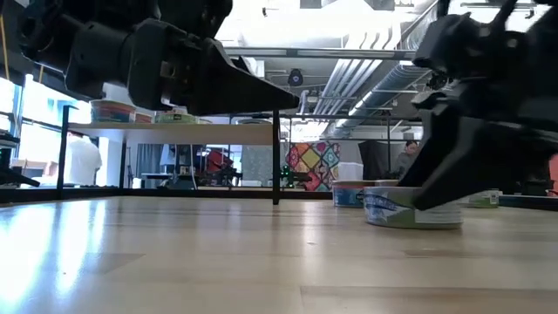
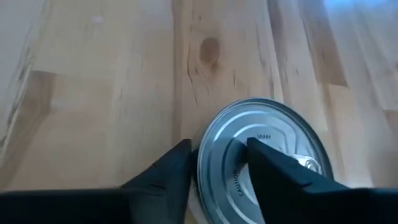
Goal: Stack canned seafood by type on shelf
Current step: Put the green blue tuna can on the shelf aligned with the other green blue tuna can
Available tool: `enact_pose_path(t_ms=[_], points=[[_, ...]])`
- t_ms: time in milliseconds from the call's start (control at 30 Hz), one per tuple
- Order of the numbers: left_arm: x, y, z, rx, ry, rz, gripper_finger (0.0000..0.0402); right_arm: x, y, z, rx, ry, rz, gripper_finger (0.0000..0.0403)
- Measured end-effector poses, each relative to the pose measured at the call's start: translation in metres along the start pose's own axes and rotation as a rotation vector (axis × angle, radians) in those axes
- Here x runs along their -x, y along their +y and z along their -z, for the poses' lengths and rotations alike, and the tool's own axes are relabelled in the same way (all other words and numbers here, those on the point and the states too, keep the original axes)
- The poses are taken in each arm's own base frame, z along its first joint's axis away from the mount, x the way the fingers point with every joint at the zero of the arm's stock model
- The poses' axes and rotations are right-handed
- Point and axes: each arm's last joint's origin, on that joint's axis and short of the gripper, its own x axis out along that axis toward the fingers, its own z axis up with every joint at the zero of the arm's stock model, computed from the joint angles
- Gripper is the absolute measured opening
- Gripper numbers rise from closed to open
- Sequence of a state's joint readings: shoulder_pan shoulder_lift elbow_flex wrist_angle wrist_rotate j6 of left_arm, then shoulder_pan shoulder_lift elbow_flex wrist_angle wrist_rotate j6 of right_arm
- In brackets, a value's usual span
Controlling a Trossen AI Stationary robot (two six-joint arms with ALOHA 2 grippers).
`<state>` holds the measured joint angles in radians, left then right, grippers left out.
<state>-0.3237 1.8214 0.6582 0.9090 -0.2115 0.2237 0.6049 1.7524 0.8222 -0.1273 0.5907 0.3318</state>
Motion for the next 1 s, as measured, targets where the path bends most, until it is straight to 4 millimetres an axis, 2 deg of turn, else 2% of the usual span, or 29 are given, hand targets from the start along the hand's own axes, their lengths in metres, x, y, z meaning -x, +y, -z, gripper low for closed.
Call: enact_pose_path(t_ms=[133,300,500,700,1000], points=[[0.0,0.0,0.001,-0.026,0.01,0.002,0.017,-0.003,-0.005,-0.003,0.008,0.012,-0.025,0.0085],[0.001,-0.004,0.003,-0.197,0.033,0.022,0.017,-0.003,-0.004,-0.003,0.006,0.011,-0.031,0.0011],[0.004,-0.018,0.002,-0.459,0.03,0.071,0.017,-0.004,-0.004,-0.009,-0.065,-0.035,-0.053,0.0006],[0.004,-0.019,0.002,-0.5,0.029,0.069,0.0194,-0.005,-0.007,-0.015,-0.122,-0.06,-0.067,0.0002],[0.003,-0.013,0.01,-0.604,0.099,0.084,0.0249,-0.009,-0.021,-0.044,-0.206,-0.095,-0.104,0.0]])
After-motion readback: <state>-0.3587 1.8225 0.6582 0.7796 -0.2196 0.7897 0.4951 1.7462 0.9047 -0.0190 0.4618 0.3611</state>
